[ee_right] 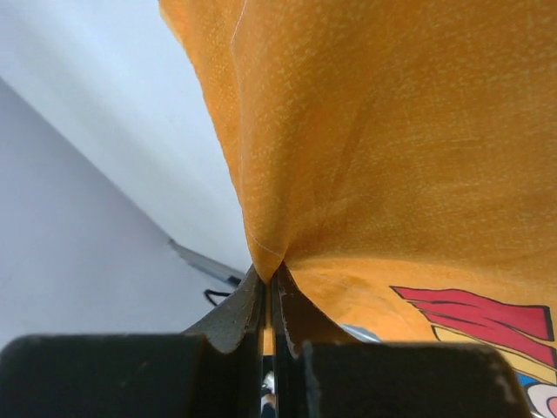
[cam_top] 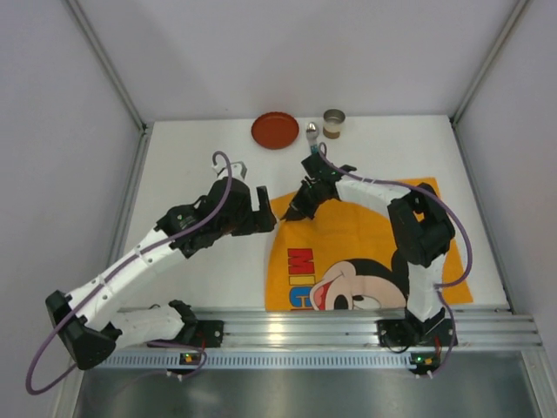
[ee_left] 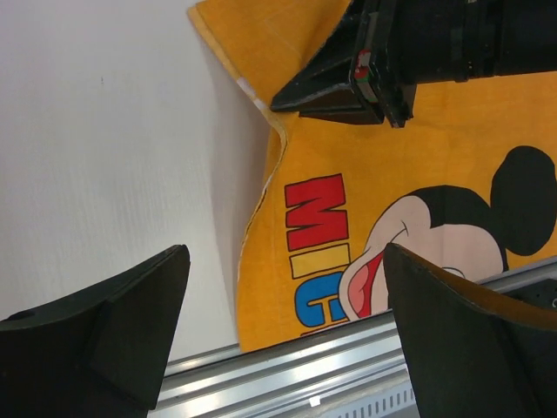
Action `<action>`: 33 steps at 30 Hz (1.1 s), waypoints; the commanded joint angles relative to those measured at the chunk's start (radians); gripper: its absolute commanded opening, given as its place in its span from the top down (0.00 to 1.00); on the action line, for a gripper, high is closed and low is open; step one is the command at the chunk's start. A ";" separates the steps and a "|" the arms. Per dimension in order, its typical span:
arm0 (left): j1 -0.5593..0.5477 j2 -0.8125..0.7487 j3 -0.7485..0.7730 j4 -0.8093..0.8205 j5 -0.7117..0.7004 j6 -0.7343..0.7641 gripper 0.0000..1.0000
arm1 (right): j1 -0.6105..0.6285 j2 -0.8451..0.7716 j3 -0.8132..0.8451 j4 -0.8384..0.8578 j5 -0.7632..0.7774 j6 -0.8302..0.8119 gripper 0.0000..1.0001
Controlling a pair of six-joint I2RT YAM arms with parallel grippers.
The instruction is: Set the dinner table for one person
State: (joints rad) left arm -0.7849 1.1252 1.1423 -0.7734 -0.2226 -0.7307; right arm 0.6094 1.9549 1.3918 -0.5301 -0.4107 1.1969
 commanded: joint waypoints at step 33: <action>0.004 -0.001 0.084 -0.104 -0.179 -0.041 0.02 | -0.069 -0.046 0.113 0.187 -0.196 -0.048 0.00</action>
State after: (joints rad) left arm -0.7841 1.0420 1.1042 -0.9459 -0.3584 -0.8330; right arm 0.6472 2.0575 1.4967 -0.2314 -0.6487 1.3979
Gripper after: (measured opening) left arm 0.983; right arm 0.995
